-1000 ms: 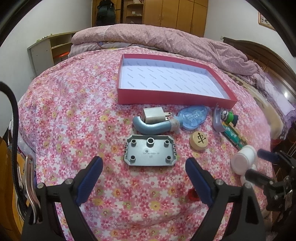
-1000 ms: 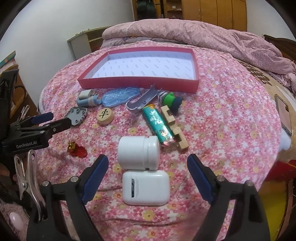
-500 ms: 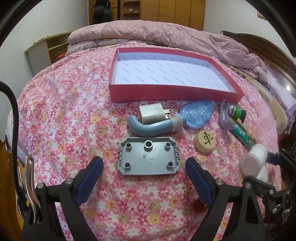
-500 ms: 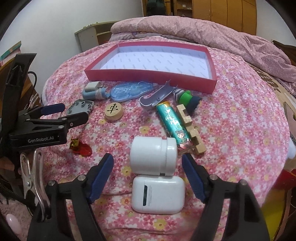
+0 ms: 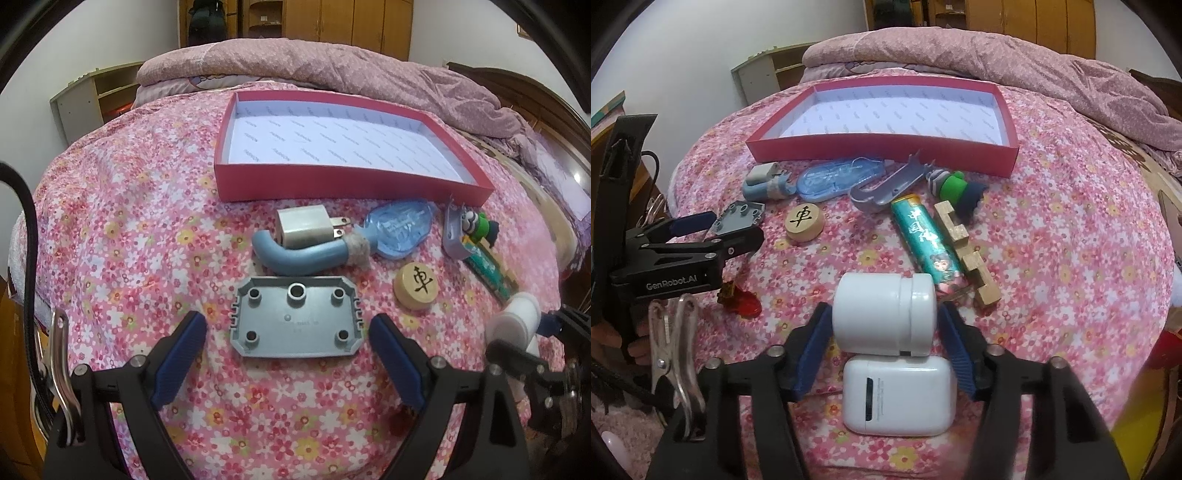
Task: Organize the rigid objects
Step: 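Grasp the white pill bottle with the right tool while the left tool grasps the grey plate, then carry both held objects into the red tray and open both tools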
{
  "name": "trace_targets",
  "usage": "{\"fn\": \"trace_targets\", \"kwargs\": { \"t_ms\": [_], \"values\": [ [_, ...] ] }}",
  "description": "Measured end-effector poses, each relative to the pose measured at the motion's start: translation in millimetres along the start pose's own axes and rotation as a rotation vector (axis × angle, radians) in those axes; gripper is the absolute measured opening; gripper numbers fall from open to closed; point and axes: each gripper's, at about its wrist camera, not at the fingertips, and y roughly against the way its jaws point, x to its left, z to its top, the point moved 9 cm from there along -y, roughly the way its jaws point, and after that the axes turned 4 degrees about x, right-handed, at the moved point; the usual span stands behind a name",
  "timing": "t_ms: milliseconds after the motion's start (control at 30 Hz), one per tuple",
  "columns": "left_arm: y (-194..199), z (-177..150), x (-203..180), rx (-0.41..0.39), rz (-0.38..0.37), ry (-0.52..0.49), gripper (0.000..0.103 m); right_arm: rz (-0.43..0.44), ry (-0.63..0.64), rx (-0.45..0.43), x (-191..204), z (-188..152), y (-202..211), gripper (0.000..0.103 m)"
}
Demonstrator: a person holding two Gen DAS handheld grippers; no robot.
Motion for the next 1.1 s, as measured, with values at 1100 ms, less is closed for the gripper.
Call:
{"fn": "trace_targets", "kwargs": {
  "t_ms": [1100],
  "values": [
    [43.4,13.7,-1.3,-0.093,-0.035,0.011,0.074,0.037,0.019,-0.099,6.1,11.7,28.0,0.047]
  ]
}}
